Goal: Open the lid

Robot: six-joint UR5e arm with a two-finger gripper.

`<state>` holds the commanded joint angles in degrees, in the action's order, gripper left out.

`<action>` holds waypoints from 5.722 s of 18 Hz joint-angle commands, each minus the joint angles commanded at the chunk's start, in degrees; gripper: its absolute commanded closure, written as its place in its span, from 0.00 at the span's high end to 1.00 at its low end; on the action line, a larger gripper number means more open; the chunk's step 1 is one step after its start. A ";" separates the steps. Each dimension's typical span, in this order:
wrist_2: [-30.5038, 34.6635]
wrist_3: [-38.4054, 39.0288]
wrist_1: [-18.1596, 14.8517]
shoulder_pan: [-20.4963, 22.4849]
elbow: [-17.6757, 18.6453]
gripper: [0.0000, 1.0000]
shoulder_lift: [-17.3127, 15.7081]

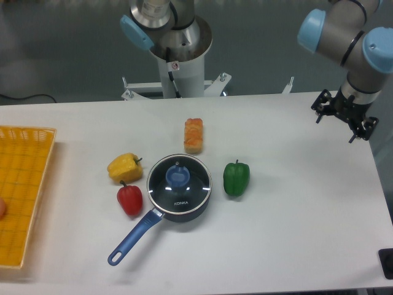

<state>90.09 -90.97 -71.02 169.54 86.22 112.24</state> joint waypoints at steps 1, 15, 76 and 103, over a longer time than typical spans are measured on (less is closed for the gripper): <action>0.00 0.00 0.00 0.00 0.00 1.00 0.00; 0.44 2.28 0.88 -2.72 2.37 1.00 -1.05; 1.49 24.70 10.46 -37.53 12.22 1.00 -3.87; 1.14 22.50 10.46 -38.06 12.57 0.86 -2.20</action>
<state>91.23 -68.47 -60.56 131.48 98.79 110.04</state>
